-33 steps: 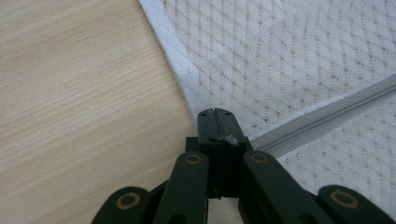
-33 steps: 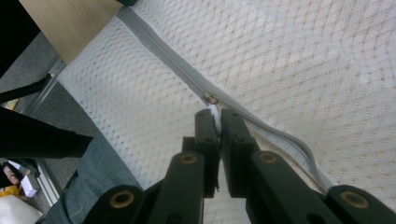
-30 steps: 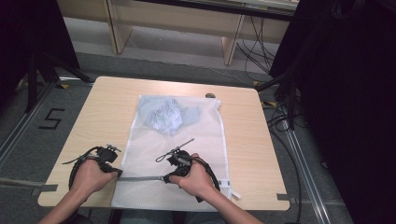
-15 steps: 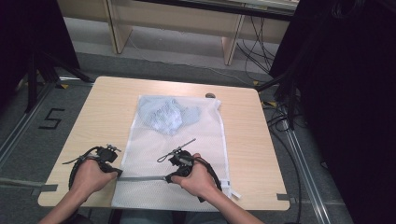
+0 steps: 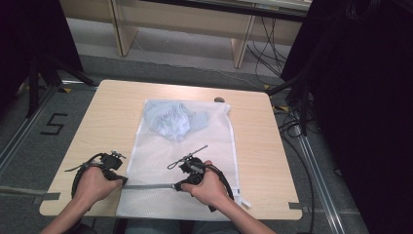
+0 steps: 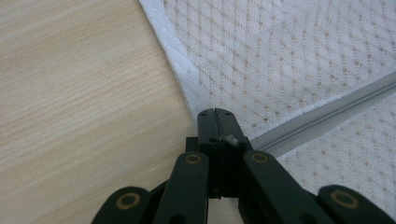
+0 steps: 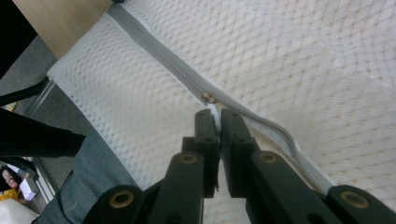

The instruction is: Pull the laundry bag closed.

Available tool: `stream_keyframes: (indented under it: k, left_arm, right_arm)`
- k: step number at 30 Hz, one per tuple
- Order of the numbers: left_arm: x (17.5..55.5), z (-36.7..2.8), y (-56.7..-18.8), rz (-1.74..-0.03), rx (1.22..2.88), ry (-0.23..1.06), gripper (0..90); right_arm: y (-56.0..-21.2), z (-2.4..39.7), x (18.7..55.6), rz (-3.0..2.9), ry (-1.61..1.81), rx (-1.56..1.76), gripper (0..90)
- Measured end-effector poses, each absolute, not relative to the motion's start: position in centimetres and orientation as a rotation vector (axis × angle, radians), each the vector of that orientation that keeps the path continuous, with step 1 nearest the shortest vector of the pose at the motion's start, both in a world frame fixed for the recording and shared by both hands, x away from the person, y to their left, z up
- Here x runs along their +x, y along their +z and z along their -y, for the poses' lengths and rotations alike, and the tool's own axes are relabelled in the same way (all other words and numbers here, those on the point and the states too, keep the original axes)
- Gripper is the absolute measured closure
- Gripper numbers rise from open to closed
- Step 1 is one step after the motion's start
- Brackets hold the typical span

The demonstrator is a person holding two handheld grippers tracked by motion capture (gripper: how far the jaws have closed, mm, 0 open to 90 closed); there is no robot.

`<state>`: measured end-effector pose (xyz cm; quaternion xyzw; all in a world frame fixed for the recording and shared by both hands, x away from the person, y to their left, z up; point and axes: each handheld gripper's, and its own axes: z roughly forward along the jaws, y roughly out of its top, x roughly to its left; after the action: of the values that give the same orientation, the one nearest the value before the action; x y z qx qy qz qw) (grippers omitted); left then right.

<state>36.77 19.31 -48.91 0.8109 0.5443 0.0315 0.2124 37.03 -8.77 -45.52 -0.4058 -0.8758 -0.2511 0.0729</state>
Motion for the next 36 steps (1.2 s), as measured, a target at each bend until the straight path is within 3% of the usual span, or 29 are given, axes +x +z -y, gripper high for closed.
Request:
stream_keyframes:
  k: [12, 17, 25, 29, 31, 36]
  left_arm:
    - [36.7, -19.2, -48.9, -1.513, 2.251, 0.093, 89.9]
    - [36.7, -19.2, -48.9, -1.512, 2.252, 0.091, 89.9]
    - [36.8, -19.2, -48.9, -1.509, 2.256, 0.09, 89.9]
    - [36.8, -19.2, -48.9, -1.508, 2.26, 0.092, 89.9]
    - [36.8, -19.2, -48.9, -1.509, 2.268, 0.092, 89.9]
    - [36.8, -19.2, -48.9, -1.509, 2.259, 0.093, 89.9]
  right_arm:
    - [-45.2, 9.8, 37.7, 2.596, -0.775, -1.276, 90.0]
    - [-46.7, 9.0, 38.1, 2.557, -0.767, -1.273, 77.9]
    - [-48.3, 8.5, 38.7, 2.468, -0.71, -1.303, 68.7]
    - [-48.7, 8.5, 38.8, 2.457, -0.65, -1.342, 70.6]
    - [-48.7, 8.5, 38.9, 2.479, -0.704, -1.306, 77.5]
    - [-47.8, 7.9, 38.9, 2.483, -0.724, -1.304, 83.2]
